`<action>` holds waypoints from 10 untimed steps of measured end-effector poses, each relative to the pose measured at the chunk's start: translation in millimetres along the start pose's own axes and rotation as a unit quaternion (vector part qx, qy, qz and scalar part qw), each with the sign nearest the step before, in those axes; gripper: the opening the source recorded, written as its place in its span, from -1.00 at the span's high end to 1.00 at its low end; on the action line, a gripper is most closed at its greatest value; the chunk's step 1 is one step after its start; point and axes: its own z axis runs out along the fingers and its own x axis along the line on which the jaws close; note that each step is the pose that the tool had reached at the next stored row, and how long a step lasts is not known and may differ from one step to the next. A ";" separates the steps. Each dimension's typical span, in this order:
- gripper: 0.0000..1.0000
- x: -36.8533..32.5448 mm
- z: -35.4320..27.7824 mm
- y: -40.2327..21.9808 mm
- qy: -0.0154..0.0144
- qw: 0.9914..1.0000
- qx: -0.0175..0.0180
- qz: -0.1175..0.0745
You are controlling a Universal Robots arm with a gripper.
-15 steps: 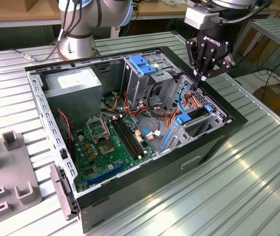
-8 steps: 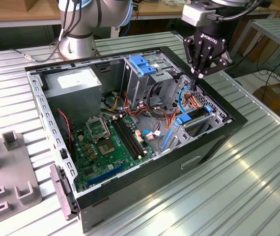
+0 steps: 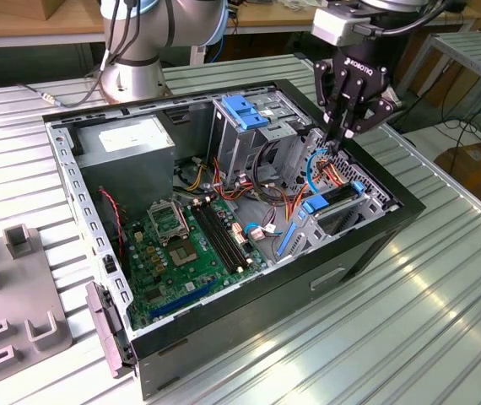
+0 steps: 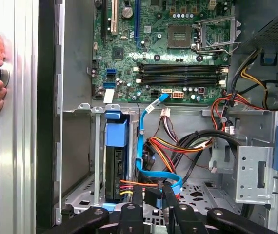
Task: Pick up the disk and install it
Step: 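Insert the second disk wire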
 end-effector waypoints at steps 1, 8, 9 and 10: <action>0.40 -0.4 1.1 0.0 0.000 1.000 0.000 0.000; 0.40 -5.8 6.1 -0.1 0.001 1.000 0.000 0.000; 0.40 -7.5 6.6 -0.1 0.002 1.000 0.000 0.000; 0.40 -8.2 7.0 -0.2 0.003 1.000 0.000 0.000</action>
